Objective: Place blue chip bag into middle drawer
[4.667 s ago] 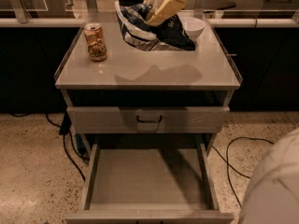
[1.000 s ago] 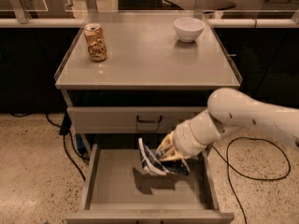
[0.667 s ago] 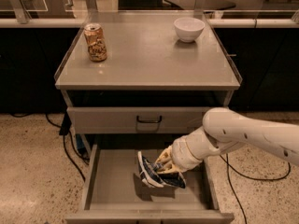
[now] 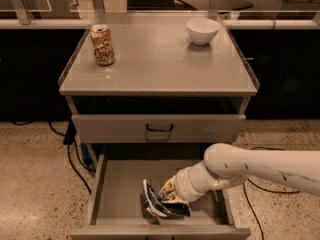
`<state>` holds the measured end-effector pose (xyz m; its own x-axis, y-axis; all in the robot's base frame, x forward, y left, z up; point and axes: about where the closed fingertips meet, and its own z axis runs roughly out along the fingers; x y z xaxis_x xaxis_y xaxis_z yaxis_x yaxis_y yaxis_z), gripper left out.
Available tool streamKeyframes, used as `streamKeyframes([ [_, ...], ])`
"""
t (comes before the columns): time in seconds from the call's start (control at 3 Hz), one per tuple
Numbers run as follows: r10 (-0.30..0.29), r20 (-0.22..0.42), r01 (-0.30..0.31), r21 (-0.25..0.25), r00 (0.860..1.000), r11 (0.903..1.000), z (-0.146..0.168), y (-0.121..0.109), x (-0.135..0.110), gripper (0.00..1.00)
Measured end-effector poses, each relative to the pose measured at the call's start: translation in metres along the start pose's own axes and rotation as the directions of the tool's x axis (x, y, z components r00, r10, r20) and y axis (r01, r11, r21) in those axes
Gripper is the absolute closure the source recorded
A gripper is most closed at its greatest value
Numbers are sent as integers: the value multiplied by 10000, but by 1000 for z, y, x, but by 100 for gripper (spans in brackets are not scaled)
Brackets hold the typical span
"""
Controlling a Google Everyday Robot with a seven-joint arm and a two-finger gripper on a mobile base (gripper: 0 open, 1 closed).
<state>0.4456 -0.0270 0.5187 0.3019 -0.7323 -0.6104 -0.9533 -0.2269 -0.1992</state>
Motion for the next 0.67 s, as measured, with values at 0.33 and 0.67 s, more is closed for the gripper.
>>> streamKeyframes([
  [0.33, 216, -164, -213, 190, 9996, 9996, 27, 6, 11, 100],
  [0.67, 939, -796, -892, 608, 9924, 9942, 47, 12, 31, 100],
])
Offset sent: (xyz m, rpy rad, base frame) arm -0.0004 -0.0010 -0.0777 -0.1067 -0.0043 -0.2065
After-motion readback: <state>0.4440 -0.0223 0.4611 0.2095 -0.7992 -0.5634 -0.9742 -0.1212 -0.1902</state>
